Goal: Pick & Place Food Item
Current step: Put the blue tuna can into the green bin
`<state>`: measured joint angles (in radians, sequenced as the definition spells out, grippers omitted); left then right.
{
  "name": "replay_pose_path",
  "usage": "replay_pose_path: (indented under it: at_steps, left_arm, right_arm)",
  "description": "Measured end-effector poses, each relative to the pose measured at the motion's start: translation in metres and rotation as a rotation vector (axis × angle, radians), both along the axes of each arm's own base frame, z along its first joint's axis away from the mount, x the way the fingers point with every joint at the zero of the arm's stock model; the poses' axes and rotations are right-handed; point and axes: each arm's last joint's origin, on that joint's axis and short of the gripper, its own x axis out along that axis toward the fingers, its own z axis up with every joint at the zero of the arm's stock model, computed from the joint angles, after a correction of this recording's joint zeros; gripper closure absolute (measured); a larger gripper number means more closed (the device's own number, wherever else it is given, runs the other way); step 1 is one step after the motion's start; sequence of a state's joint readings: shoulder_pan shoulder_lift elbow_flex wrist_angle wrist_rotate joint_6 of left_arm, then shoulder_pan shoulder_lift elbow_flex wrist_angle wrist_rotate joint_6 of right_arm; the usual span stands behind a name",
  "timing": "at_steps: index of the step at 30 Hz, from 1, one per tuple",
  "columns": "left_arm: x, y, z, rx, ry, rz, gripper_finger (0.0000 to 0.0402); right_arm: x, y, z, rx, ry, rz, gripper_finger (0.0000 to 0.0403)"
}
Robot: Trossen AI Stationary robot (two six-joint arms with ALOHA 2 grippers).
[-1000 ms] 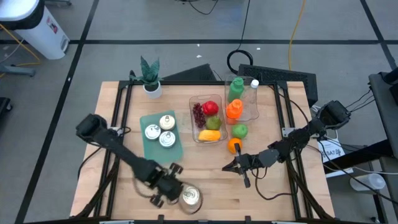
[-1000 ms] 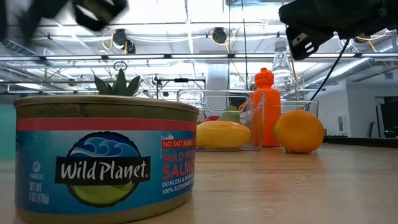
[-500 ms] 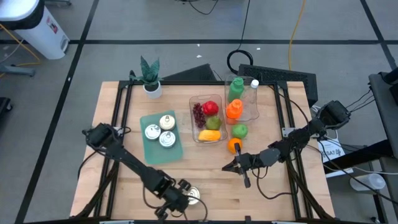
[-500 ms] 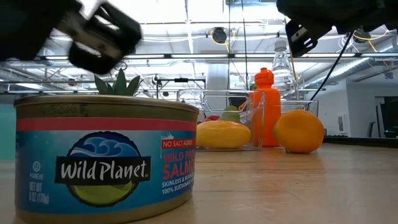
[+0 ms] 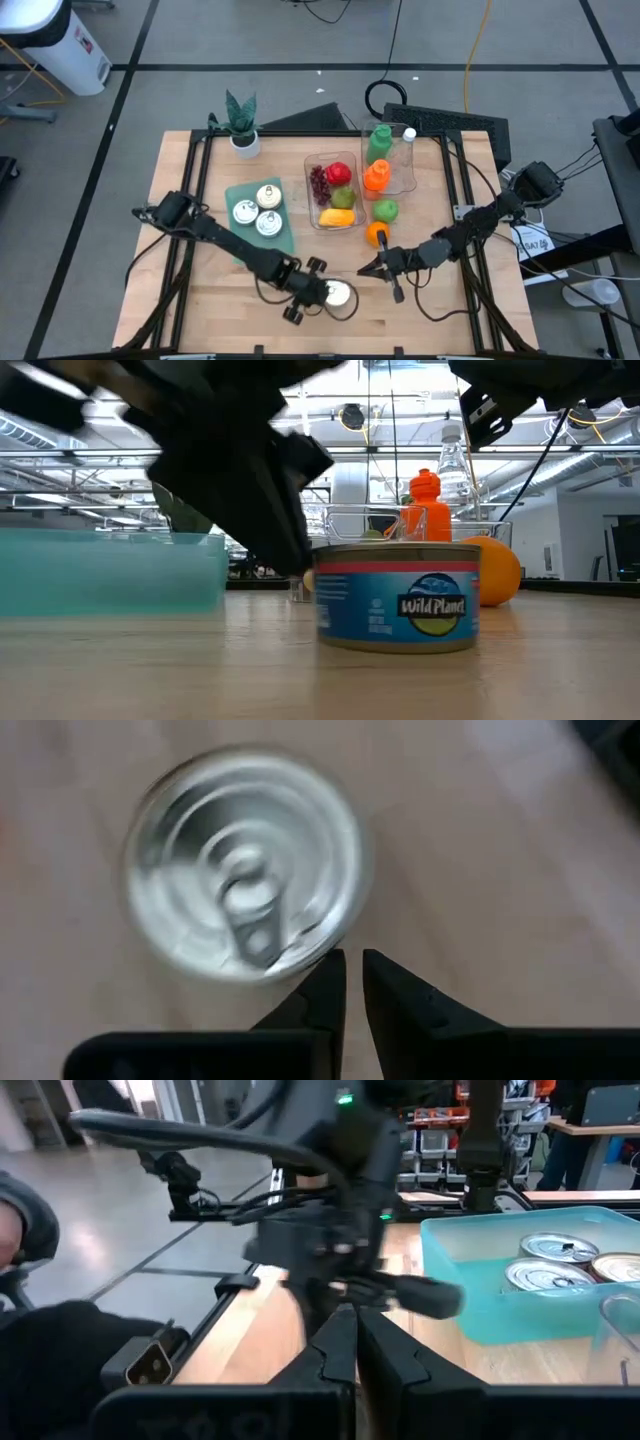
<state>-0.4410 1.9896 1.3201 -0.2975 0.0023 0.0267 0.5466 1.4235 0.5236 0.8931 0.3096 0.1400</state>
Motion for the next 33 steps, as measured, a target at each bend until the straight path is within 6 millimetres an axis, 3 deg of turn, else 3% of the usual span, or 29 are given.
replay_pose_path:
  at_steps: [3, 6, 11, 15, 18, 24, 29, 33]
  left_arm:
    - [0.001, 0.009, 0.006, 0.034, -0.013, -0.012, 0.0351]
    - [-0.009, 0.002, 0.031, 0.059, -0.087, -0.095, 0.0351]
    - [-0.051, 0.000, 0.083, 0.037, -0.164, -0.172, 0.0351]
    - [-0.095, 0.012, 0.102, -0.079, -0.276, -0.120, 0.0351]
    - [-0.128, 0.019, 0.097, -0.181, -0.371, -0.058, 0.0351]
    - [-0.178, 0.024, 0.060, -0.335, -0.648, 0.008, 0.0351]
    - [-0.188, 0.043, 0.025, -0.301, -0.677, 0.189, 0.0351]
    - [-0.189, 0.052, 0.011, -0.272, -0.643, 0.238, 0.0351]
  right_arm:
    - [-0.001, 0.001, -0.001, -0.018, 0.010, 0.008, 0.0399]
    - [-0.002, 0.004, -0.002, -0.027, 0.009, 0.018, 0.0399]
    - [-0.005, 0.008, -0.002, -0.035, 0.007, 0.036, 0.0399]
    - [-0.006, 0.009, -0.001, -0.048, 0.002, 0.045, 0.0399]
    - [-0.006, 0.009, -0.002, -0.055, 0.001, 0.046, 0.0399]
    - [-0.006, 0.011, -0.002, -0.106, -0.004, 0.111, 0.0399]
    - [0.008, 0.018, 0.015, -0.203, 0.007, 0.058, 0.0399]
    - [0.029, 0.037, 0.046, -0.415, 0.208, -0.043, 0.0402]
